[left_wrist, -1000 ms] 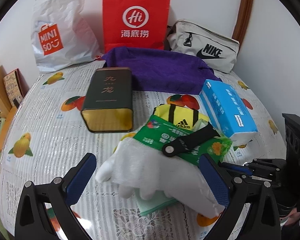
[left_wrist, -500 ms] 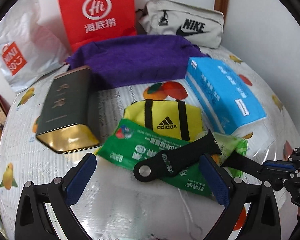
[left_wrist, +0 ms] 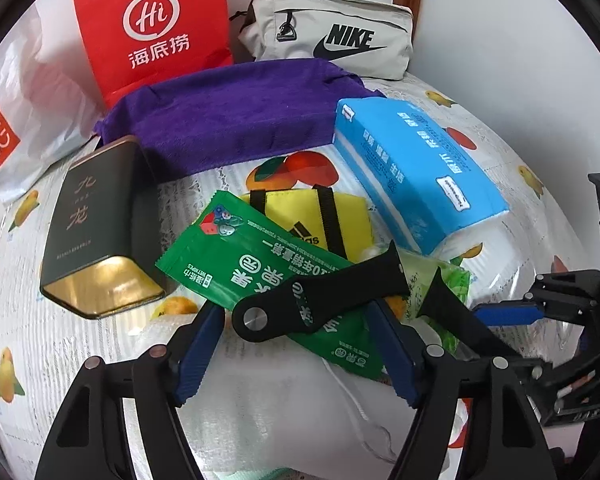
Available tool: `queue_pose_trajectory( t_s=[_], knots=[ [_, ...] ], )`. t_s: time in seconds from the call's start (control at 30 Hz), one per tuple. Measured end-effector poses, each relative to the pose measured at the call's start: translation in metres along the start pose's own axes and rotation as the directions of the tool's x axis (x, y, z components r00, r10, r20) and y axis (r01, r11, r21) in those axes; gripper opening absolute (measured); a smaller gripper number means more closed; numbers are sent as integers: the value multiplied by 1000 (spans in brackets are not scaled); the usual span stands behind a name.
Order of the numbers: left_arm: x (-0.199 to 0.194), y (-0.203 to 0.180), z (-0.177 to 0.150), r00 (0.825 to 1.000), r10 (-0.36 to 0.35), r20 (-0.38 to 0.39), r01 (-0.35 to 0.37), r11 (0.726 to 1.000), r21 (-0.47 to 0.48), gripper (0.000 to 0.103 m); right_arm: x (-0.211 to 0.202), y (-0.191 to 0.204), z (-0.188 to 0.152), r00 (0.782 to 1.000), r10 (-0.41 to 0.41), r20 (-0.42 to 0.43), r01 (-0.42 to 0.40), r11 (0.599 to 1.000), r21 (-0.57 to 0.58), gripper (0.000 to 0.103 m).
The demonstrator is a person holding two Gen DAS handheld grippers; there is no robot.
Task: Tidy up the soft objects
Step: 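Grasp the black watch strap's holed end with the right gripper while the left gripper grasps its buckle end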
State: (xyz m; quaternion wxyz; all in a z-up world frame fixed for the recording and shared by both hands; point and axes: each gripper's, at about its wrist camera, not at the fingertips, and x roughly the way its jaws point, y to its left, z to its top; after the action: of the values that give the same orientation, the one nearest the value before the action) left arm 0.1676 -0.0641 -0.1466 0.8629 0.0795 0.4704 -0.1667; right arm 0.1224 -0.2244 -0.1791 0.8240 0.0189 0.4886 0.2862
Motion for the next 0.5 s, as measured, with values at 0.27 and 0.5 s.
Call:
queue_pose_trajectory(
  t_s=[0.27,0.5],
  knots=[
    [8,0,6,999,-33,-2,33,999,-1,58,9,9,3,1000,-21,13,21,998,-50,19],
    [-3,10,3,998,-65,17,66,997,-37,27,-7,4,1,998,-58,41,59,997,-48,18]
  ],
)
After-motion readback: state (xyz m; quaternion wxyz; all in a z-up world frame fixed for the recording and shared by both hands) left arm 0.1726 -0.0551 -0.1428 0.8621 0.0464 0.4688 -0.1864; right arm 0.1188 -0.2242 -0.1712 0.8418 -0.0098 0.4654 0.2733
